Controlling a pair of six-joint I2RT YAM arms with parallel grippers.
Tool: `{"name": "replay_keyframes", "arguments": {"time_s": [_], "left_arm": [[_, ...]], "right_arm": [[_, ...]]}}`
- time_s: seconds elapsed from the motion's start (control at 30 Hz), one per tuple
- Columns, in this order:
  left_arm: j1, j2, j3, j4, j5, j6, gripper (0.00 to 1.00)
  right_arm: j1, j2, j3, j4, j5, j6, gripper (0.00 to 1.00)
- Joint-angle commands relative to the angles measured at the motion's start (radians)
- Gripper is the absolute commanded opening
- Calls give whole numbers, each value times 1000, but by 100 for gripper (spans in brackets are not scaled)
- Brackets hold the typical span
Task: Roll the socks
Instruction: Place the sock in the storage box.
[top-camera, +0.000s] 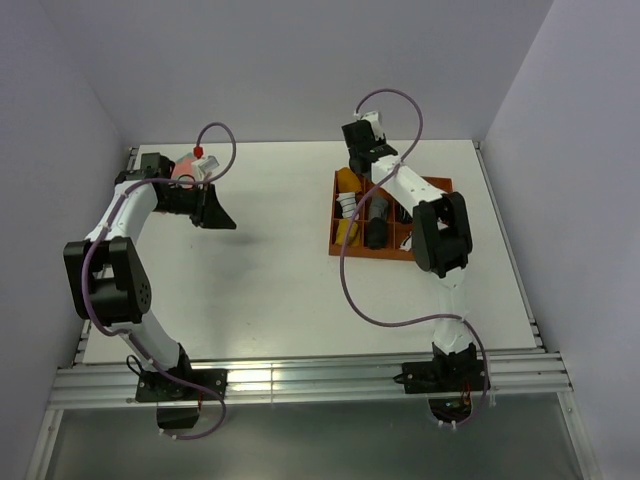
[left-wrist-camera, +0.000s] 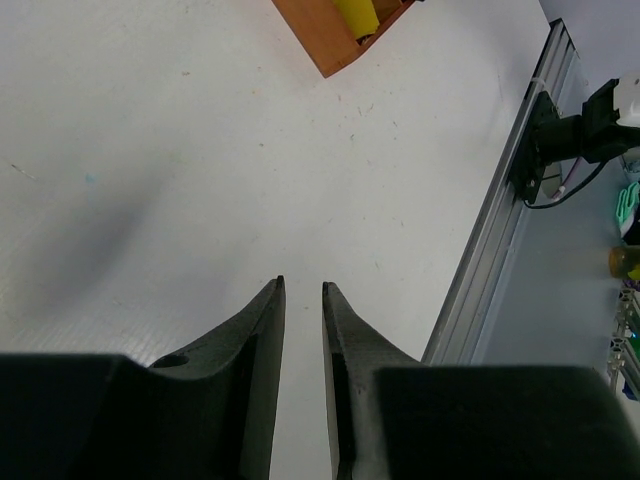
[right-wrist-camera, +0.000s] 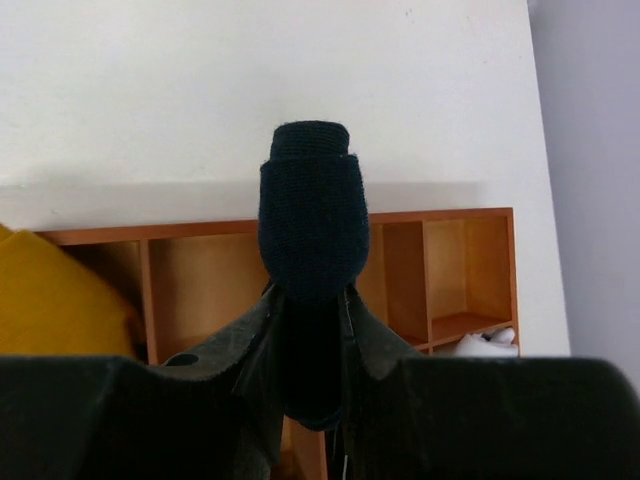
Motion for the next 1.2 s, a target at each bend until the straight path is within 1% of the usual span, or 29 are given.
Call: {"name": "replay_keyframes", "arguments": {"time_s": [0.0,0.07,0.23,0.5,0.73,1.0,1.17], "left_arm": [[3,18,13,1,40,30,27],[3,27,11,-5,43,42,27],[3,39,2,-6,43,55,27],[3,51,-3,-22,55,75,26],[3,62,-10,-28,61,82,26],[3,71,-10,-29,58,81,26],[3,79,-1,-37,60,82,25]], "right_arm": [[-7,37,99,-41,76,-85,0],[-7,49,93,-39,76,-103,0],[-4,49,13,-7,43,-129,0],[-1,100,4,-36,-17,-120,0],[-4,155,71,-98,-103,-106,0],[-27,189,158,-196,-296,-33,0],[-58,204,182,-254,-368,-1,0]]}}
